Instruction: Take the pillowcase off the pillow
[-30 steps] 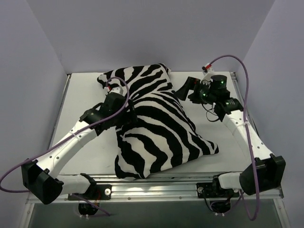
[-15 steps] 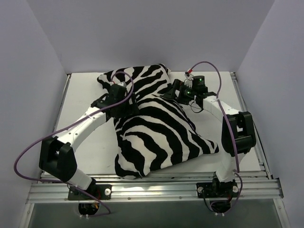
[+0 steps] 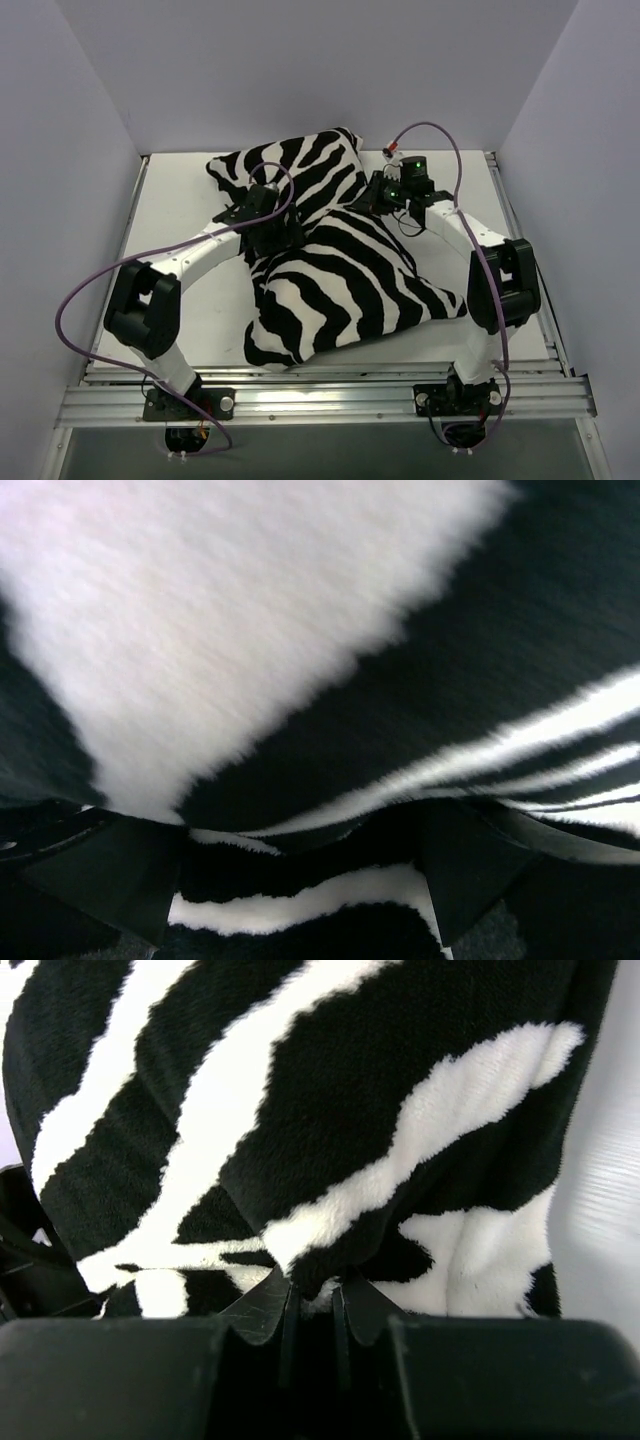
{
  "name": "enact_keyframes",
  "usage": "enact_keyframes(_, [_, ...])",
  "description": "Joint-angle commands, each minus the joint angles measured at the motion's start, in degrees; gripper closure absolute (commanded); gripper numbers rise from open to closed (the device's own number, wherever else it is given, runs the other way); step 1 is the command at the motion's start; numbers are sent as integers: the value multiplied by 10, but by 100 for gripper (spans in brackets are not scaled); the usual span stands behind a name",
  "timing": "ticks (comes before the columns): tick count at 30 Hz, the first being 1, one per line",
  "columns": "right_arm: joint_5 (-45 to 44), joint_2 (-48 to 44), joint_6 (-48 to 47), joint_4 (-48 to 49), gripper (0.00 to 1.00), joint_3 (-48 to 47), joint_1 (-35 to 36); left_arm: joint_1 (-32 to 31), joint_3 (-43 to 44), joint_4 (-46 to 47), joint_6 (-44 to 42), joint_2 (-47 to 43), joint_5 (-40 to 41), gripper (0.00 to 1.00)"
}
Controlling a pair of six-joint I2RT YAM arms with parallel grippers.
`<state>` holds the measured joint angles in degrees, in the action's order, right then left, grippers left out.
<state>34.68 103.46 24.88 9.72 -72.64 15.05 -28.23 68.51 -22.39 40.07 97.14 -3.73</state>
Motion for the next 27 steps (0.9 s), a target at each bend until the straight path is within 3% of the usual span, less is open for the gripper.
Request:
enact_keyframes(1, [22, -91, -24, -78, 100, -69, 20, -58, 41, 4, 12, 44, -21, 6])
enact_keyframes(7, [-17, -145, -34, -154, 100, -219, 26, -97, 119, 33, 34, 38, -31, 6])
enact_keyframes(13, [-40, -146, -56, -196, 100, -326, 81, -115, 120, 113, 76, 17, -28, 4])
enact_keyframes(19, [-68, -128, -106, -208, 100, -299, 164, -111, 24, 171, 87, -56, 6, 4])
enact_keyframes(23, [-78, -118, -100, -178, 100, -203, 196, -96, -81, 196, 127, -106, 0, 4])
enact_keyframes(27, [-92, -118, -99, -167, 100, -130, 224, -90, -196, 178, 155, -233, 2, 4])
